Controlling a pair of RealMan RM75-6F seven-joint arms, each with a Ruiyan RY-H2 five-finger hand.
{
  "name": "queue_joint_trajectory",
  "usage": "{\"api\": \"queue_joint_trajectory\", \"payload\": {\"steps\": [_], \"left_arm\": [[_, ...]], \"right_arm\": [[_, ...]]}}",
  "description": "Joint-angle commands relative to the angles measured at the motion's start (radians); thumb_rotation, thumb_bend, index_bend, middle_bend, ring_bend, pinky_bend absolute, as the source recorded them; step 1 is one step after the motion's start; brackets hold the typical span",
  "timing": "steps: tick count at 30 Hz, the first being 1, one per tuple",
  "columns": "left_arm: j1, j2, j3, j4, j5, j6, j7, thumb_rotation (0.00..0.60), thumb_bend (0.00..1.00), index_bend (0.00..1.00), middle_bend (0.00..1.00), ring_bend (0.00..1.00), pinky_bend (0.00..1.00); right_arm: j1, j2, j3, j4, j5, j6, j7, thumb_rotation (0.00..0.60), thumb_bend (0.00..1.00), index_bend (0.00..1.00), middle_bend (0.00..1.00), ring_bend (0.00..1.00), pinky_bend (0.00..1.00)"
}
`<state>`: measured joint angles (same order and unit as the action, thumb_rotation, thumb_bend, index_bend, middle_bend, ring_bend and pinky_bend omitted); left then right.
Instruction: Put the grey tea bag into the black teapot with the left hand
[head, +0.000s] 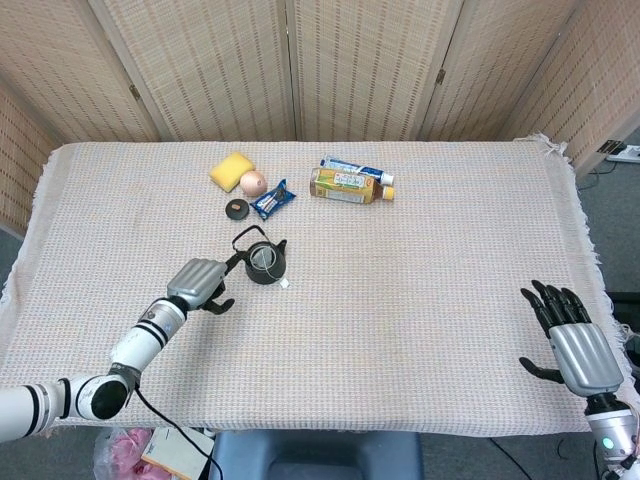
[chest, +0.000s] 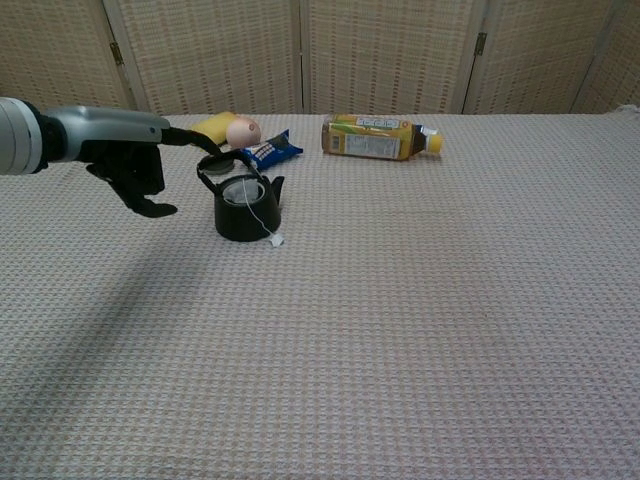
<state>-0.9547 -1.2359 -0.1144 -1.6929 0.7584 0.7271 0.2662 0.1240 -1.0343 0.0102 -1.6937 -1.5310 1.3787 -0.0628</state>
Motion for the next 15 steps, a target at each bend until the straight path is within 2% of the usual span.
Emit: {"api": "queue_joint_trajectory", "payload": {"steps": [1,5,15], "left_arm": [[-0.052,0.027,0.005,-0.011,-0.094,-0.09,-0.008,0.6,0.56,0.0,1.0,1.0,1.0],[-0.093,0.011,0.02,0.017,-0.139,-0.1,0.01,0.6,0.59,0.0,1.0,1.0,1.0],[-0.176,-0.042,0.087,0.102,-0.256,-0.097,0.084,0.6,0.59,0.0,1.0,1.0,1.0]], "right_arm": [[0.001,0.002,-0.001,0.002,0.0,-0.003,0.005,0.6,0.09,0.0,0.0,0.0,0.0],[-0.002,0.005,-0.002,0.003,-0.003,0.003,0.01,0.6,0.09,0.0,0.0,0.0,0.0],[-0.002,0.003,0.002,0.004,0.007,-0.001,0.007,0.6,0.1,0.0,0.0,0.0,0.0]]}}
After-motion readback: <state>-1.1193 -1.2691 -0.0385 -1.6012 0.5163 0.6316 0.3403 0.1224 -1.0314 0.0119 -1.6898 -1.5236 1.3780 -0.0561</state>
